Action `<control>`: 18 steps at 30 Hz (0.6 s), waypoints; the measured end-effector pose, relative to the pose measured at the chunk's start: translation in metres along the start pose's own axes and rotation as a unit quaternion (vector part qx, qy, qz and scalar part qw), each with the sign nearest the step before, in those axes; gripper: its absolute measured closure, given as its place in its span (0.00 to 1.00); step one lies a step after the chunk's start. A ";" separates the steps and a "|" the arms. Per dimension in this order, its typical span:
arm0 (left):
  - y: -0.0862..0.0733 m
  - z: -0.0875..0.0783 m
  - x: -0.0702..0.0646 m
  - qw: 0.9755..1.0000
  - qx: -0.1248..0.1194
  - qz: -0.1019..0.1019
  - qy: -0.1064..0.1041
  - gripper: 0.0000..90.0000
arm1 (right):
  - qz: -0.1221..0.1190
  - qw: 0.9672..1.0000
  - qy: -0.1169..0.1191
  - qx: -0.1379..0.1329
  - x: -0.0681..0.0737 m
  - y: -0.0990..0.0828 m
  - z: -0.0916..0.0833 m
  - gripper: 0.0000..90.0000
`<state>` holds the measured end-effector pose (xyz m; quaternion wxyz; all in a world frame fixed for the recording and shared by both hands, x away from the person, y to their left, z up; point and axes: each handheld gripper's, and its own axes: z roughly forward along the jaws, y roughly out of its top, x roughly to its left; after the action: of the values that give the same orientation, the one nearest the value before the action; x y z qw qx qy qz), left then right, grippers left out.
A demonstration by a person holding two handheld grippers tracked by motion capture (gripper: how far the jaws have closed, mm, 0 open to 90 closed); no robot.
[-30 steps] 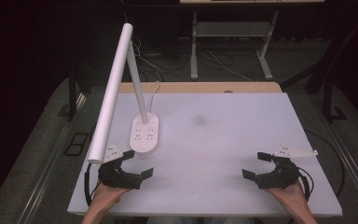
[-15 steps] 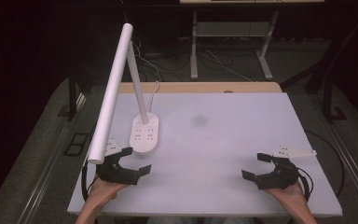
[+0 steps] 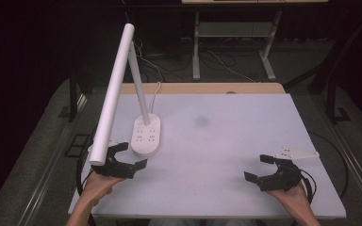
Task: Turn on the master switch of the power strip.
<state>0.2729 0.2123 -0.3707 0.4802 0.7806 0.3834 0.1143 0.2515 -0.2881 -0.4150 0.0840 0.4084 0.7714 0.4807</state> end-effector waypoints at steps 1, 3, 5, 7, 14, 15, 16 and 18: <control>0.000 0.000 0.000 1.000 0.000 0.000 0.000 0.00 | 0.000 1.000 0.000 0.000 0.000 0.000 0.000 0.00; 0.002 -0.001 0.002 1.000 0.002 0.001 0.001 0.00 | 0.001 1.000 0.001 0.001 0.000 0.000 0.000 0.00; 0.003 -0.002 0.004 1.000 0.004 0.003 0.005 0.00 | -0.001 1.000 0.002 0.003 0.000 0.000 0.000 0.00; 0.004 -0.003 0.007 1.000 0.005 0.002 0.007 0.00 | -0.002 1.000 0.002 0.003 0.000 0.000 0.000 0.00; 0.009 -0.006 0.015 1.000 0.016 0.002 0.018 0.00 | -0.003 1.000 0.000 0.002 0.000 -0.001 0.000 0.00; 0.009 -0.006 0.015 1.000 0.016 0.002 0.018 0.00 | -0.003 1.000 0.000 0.002 0.000 -0.001 0.000 0.00; 0.011 -0.006 0.017 1.000 0.017 0.001 0.020 0.00 | -0.003 1.000 0.000 0.002 0.000 -0.001 0.000 0.00; 0.013 -0.007 0.019 1.000 0.020 0.001 0.023 0.00 | -0.004 1.000 -0.001 0.002 -0.001 -0.001 0.001 0.00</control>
<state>0.2886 0.2273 -0.3601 0.4559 0.7874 0.3957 0.1248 0.2516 -0.2883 -0.4162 0.0856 0.4058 0.7740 0.4785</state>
